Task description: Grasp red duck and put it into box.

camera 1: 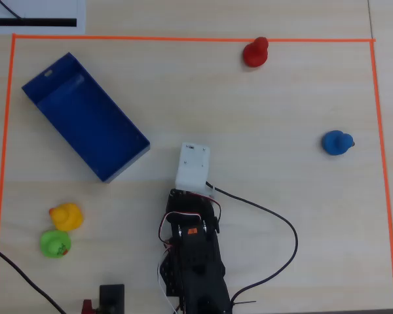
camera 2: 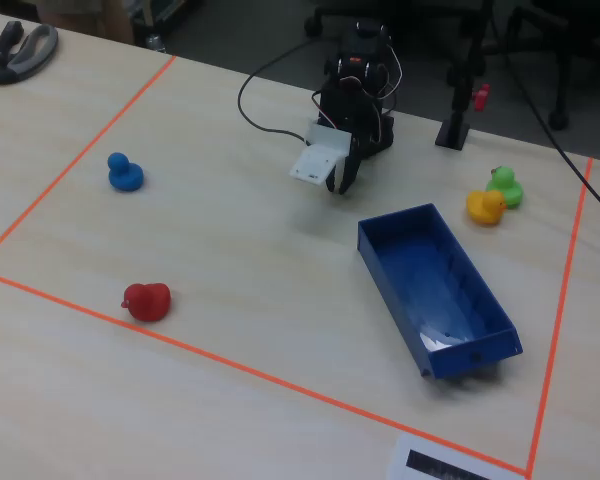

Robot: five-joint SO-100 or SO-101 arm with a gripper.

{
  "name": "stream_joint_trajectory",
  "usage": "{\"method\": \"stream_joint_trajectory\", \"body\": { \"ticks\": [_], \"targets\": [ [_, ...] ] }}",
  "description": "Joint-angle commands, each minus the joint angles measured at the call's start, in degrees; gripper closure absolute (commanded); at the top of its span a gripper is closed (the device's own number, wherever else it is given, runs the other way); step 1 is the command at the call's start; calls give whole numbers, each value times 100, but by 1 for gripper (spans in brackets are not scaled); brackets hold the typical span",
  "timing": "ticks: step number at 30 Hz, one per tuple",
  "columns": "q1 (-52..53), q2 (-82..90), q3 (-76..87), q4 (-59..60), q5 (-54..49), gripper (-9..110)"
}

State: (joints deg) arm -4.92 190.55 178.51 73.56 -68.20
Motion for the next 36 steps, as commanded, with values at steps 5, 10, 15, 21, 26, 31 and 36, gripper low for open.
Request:
{"method": "stream_joint_trajectory", "body": {
  "ticks": [5,10,15,21,26,31,36],
  "targets": [
    [-88,-79,-26,0,-185,100],
    [677,-650,-422,-1195,-642,88],
    [1371,-2751,-2628,-2329,-650,82],
    [1890,-4403,-3938,-4131,-791,75],
    [2312,-5520,-3946,-6478,-1327,73],
    [2435,-6416,-4315,-7418,-1512,72],
    [2646,-7585,-5186,-7928,-1529,72]
  ]
}}
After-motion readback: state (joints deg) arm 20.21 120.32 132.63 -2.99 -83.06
